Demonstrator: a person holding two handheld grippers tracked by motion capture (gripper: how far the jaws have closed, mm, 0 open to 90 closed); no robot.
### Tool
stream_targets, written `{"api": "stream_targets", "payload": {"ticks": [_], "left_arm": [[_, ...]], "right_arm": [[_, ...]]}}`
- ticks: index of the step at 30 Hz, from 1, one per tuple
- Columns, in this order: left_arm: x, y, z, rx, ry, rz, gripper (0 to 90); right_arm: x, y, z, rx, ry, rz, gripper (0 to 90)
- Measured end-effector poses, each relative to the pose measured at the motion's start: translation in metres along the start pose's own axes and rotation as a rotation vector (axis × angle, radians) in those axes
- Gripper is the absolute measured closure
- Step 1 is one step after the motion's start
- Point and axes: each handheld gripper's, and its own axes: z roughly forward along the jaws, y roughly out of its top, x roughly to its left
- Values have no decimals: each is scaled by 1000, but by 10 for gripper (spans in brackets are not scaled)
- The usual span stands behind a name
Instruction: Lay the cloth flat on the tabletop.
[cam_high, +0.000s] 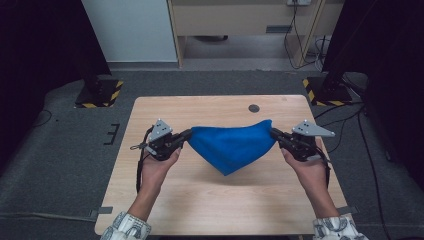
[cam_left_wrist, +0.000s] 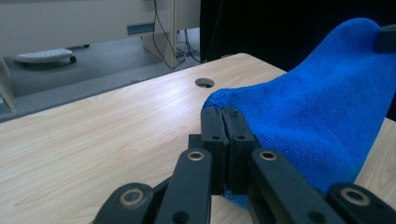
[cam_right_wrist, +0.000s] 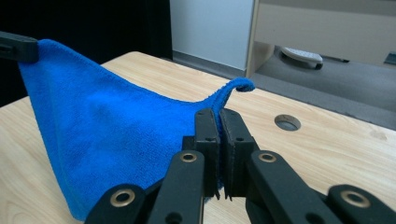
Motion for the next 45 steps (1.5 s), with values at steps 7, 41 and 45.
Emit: {"api": "stream_targets", "payload": {"ticks": [7, 41, 45], "left_arm": [[-3, 5, -11, -20, -5, 11, 883], [22, 6, 57, 99, 63, -12, 882], [27, 1, 70, 111, 87, -17, 882]], "right_arm": [[8, 7, -6, -14, 6, -24, 868], [-21, -23, 57, 118, -21, -15, 864], [-29, -29, 71, 125, -31, 5, 863]]}}
